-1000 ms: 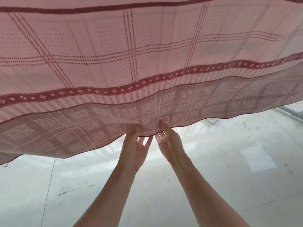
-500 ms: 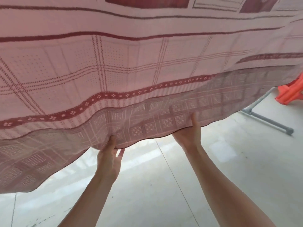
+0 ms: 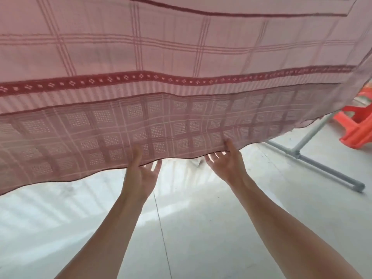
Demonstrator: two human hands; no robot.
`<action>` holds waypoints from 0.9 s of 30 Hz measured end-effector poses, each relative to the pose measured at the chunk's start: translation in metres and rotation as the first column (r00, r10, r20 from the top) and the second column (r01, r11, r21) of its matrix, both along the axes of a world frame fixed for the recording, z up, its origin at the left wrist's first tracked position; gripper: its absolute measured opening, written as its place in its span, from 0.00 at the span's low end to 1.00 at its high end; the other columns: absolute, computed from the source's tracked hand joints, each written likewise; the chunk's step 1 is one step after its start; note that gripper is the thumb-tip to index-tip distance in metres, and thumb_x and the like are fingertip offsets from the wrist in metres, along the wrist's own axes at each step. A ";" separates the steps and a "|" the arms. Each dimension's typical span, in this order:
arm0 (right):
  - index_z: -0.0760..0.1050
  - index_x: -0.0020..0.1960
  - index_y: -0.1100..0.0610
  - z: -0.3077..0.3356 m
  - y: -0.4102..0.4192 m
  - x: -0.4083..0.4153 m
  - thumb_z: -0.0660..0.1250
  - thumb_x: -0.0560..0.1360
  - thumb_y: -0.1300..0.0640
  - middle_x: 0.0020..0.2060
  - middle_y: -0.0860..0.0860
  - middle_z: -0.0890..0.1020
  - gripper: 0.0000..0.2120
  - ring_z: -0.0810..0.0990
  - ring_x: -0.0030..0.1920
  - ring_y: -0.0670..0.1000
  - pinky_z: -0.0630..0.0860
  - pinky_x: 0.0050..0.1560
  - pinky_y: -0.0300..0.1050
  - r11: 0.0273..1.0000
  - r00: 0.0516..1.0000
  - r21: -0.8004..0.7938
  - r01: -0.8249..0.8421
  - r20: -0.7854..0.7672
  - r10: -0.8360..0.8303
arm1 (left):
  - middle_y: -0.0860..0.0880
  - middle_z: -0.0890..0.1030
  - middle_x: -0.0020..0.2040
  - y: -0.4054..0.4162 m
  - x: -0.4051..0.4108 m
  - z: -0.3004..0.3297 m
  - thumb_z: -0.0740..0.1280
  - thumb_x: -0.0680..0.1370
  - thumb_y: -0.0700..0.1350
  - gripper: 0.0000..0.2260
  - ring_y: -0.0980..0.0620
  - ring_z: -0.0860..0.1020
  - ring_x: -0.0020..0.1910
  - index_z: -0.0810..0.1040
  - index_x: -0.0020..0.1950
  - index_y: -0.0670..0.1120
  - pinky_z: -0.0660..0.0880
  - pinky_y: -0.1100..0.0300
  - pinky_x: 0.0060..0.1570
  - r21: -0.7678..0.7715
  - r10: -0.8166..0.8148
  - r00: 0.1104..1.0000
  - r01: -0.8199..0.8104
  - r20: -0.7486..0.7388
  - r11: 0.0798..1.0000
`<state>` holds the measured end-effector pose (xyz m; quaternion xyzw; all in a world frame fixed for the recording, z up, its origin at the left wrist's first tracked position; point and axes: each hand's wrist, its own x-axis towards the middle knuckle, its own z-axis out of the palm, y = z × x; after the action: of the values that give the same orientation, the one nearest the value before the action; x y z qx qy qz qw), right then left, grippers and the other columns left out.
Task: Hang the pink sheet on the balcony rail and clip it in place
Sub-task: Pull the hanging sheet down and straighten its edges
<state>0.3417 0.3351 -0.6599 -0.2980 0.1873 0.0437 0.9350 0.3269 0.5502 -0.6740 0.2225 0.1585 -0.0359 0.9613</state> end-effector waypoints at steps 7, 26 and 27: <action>0.76 0.56 0.53 -0.014 -0.070 0.021 0.68 0.72 0.48 0.54 0.52 0.80 0.15 0.78 0.58 0.53 0.77 0.50 0.50 0.962 0.962 0.016 -0.272 -0.007 0.272 | 0.53 0.80 0.56 -0.130 0.007 0.009 0.64 0.77 0.43 0.12 0.53 0.76 0.57 0.74 0.61 0.51 0.74 0.55 0.50 0.109 0.041 0.999 -0.040 -0.007 0.993; 0.79 0.45 0.55 -0.010 -0.085 0.045 0.65 0.75 0.55 0.44 0.51 0.83 0.05 0.82 0.49 0.52 0.77 0.47 0.48 0.956 0.958 0.105 -0.274 -0.062 0.281 | 0.47 0.80 0.41 -0.124 0.006 0.024 0.63 0.74 0.34 0.06 0.52 0.79 0.39 0.78 0.42 0.42 0.77 0.61 0.39 0.087 0.068 0.996 -0.063 -0.053 0.994; 0.79 0.44 0.54 -0.014 -0.084 0.044 0.66 0.74 0.55 0.43 0.50 0.82 0.04 0.81 0.49 0.52 0.75 0.47 0.46 0.942 0.942 0.056 -0.330 -0.052 0.333 | 0.47 0.80 0.44 -0.123 0.006 0.016 0.63 0.71 0.33 0.07 0.50 0.79 0.44 0.78 0.41 0.42 0.77 0.58 0.44 0.083 0.027 1.000 -0.028 0.010 0.996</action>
<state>0.3859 0.2513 -0.6737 -0.3020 0.1616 0.2137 0.9149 0.3324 0.4276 -0.6578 0.2604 0.1585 -0.0151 0.9523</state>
